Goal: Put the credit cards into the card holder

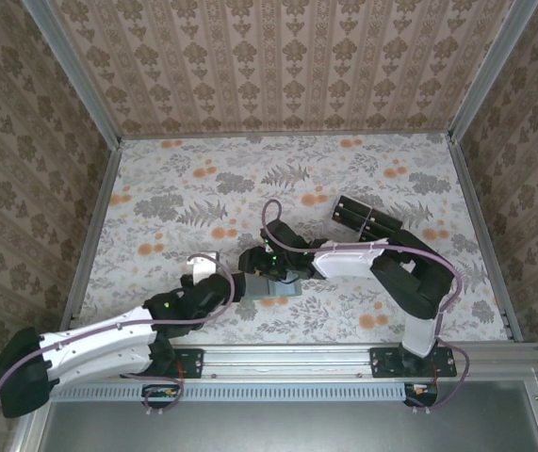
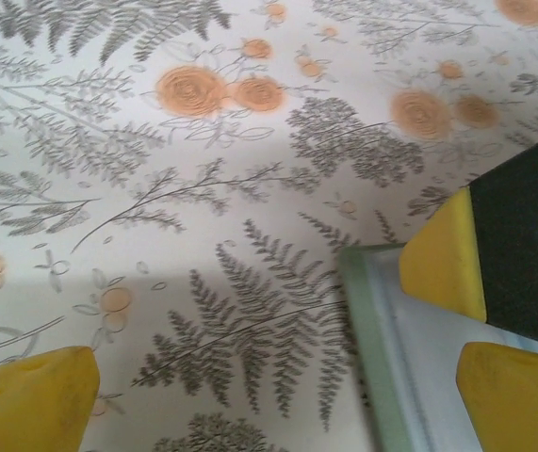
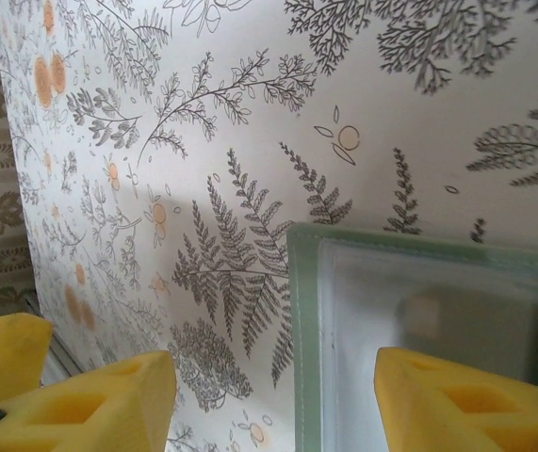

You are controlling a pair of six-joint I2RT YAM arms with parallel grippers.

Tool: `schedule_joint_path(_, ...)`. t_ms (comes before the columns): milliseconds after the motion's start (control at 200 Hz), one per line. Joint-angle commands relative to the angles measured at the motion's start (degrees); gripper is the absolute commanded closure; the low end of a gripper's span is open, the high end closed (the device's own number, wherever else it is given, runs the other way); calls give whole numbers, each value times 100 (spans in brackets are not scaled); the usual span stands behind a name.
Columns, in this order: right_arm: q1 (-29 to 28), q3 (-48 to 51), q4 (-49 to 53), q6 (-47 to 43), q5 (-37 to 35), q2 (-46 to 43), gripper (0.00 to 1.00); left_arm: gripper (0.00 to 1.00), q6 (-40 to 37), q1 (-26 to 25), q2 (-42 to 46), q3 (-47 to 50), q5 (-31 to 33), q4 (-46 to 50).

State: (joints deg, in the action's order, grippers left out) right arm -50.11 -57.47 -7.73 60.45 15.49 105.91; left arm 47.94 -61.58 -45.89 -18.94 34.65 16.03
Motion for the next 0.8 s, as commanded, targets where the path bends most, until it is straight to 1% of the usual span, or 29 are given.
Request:
schedule_joint_path(0, -94, -182, 110, 30, 93, 268, 42, 0, 150, 206, 93, 19, 115, 238)
schedule_joint_path(125, -104, -323, 166, -22, 144, 313, 42, 0, 76, 367, -2, -17, -62, 214)
schedule_joint_path(210, -87, -428, 209, -223, 233, 203, 42, 0, 15, 483, -75, -40, -212, 175)
schedule_joint_path(310, -14, -556, 389, -677, 332, -140, 42, 0, -70, 616, -122, -66, -391, 124)
schedule_joint_path(405, 124, -712, 1072, -1350, 198, -603, 42, 0, -182, 706, -175, -90, -483, 42)
schedule_joint_path(520, 422, -892, 2307, -2299, -282, -1162, 42, 0, -304, 851, -320, -181, -619, -30)
schedule_joint_path(625, 695, -1106, 3581, -3340, -1164, -1524, 43, 0, -449, 969, -486, -309, -750, -117)
schedule_joint_path(690, 852, -1253, 4390, -3905, -1669, -1558, 44, 0, -538, 1044, -619, -368, -817, -186)
schedule_joint_path(720, 923, -1310, 4647, -4129, -1939, -1548, 45, 0, -573, 1074, -669, -396, -839, -212)
schedule_joint_path(795, 1074, -1433, 5150, -4611, -2334, -1441, 49, 0, -619, 1131, -781, -486, -885, -230)
